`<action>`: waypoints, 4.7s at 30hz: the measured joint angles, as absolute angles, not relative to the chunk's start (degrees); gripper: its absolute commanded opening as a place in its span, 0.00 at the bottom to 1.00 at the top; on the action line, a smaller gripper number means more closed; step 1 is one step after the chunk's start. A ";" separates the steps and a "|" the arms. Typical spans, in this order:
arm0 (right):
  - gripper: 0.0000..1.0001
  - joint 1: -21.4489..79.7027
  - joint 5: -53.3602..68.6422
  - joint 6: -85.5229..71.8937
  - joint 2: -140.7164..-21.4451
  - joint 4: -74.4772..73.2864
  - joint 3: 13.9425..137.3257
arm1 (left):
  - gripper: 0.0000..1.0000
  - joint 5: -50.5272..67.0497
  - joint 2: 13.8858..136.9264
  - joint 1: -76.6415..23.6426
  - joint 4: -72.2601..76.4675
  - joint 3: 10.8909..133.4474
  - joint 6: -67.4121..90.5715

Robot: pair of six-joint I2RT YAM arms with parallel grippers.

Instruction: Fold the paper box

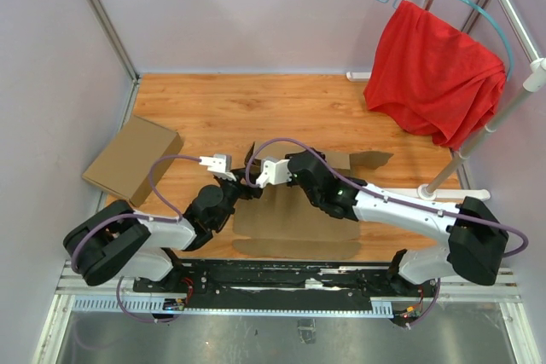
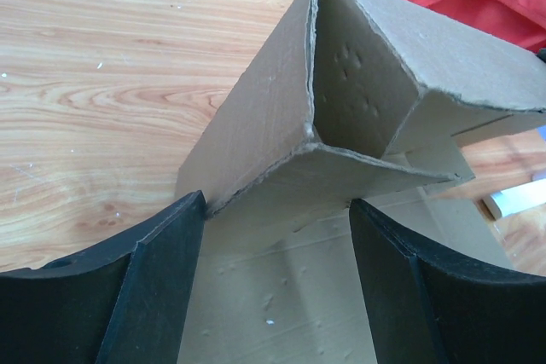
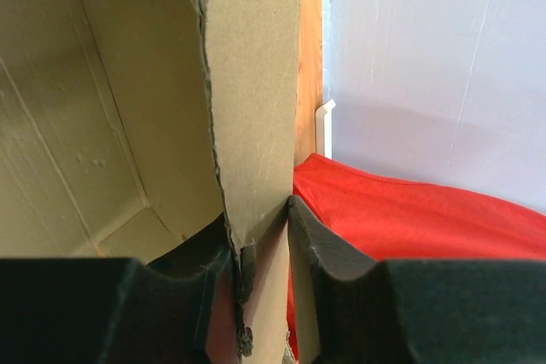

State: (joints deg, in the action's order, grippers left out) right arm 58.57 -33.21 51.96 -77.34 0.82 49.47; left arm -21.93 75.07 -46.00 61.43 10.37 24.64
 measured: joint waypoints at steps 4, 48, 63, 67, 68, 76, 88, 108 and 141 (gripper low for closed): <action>0.13 57.71 -33.01 51.70 -79.05 -1.76 52.47 | 0.71 -22.87 78.17 -45.98 65.04 10.37 24.25; 0.37 57.34 -32.03 49.60 -82.13 -12.71 60.18 | 0.76 -22.15 63.99 -46.17 54.72 5.26 19.33; 0.45 57.39 -26.50 45.45 -74.28 -13.10 60.03 | 0.78 -23.05 56.64 -46.17 46.17 7.18 18.41; 0.45 57.39 -24.18 44.75 -70.74 -10.98 59.22 | 0.77 -23.59 56.25 -46.17 44.60 7.33 18.20; 0.44 57.39 -23.92 44.75 -70.76 -10.35 59.18 | 0.76 -23.73 56.14 -46.17 44.16 7.33 18.20; 0.54 54.26 -22.87 40.47 -73.47 -2.63 60.47 | 0.66 -25.82 56.27 -46.17 43.46 7.31 18.35; 0.76 24.97 -7.31 9.98 -116.53 -29.12 126.67 | 0.64 -30.15 57.14 -46.15 29.52 15.84 20.73; 0.75 12.16 4.56 -10.46 -114.54 -21.23 94.96 | 0.62 -19.79 68.36 -30.00 18.04 33.01 24.21; 0.38 8.88 11.57 -11.99 -126.17 -29.06 107.24 | 0.60 -14.15 74.46 -19.05 13.89 35.46 23.16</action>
